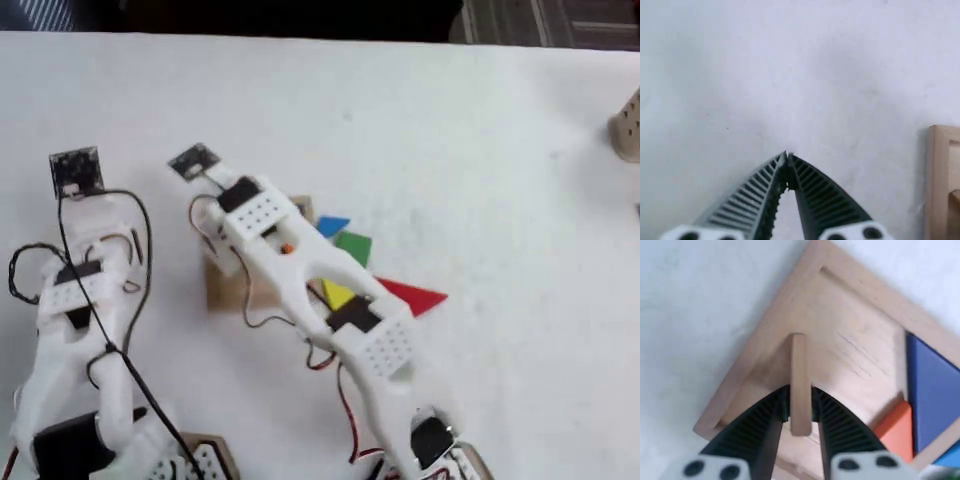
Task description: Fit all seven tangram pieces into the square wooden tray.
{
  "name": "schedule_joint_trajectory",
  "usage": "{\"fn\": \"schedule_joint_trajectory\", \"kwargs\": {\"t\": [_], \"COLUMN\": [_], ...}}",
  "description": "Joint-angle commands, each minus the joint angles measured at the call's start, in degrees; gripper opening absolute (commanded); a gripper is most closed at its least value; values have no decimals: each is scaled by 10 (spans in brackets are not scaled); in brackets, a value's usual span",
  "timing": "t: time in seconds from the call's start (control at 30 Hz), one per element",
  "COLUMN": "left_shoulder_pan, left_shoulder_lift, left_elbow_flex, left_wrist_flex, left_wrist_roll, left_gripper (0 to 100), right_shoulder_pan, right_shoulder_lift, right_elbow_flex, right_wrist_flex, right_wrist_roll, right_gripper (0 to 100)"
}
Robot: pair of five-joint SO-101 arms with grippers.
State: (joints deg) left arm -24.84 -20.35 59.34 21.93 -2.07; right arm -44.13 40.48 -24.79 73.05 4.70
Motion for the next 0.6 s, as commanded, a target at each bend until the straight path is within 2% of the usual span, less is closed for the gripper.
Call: {"fn": "schedule_joint_trajectory", "kwargs": {"t": [0.0, 0.3, 0.57], "left_shoulder_pan": [-5, -4, 15], "left_shoulder_lift": [-21, -21, -20], "left_elbow_flex": [-31, -31, -23], "left_wrist_flex": [-18, -18, -13], "left_wrist_roll": [-4, -4, -4], "left_gripper": [24, 24, 24], "right_shoulder_pan": [0, -3, 21], "right_shoulder_lift": [-1, -64, -172], "right_elbow_flex": [-33, -35, -29], "right_wrist_flex": [19, 81, 214], "right_wrist_roll": [-2, 37, 40], "right_gripper": [161, 159, 156]}}
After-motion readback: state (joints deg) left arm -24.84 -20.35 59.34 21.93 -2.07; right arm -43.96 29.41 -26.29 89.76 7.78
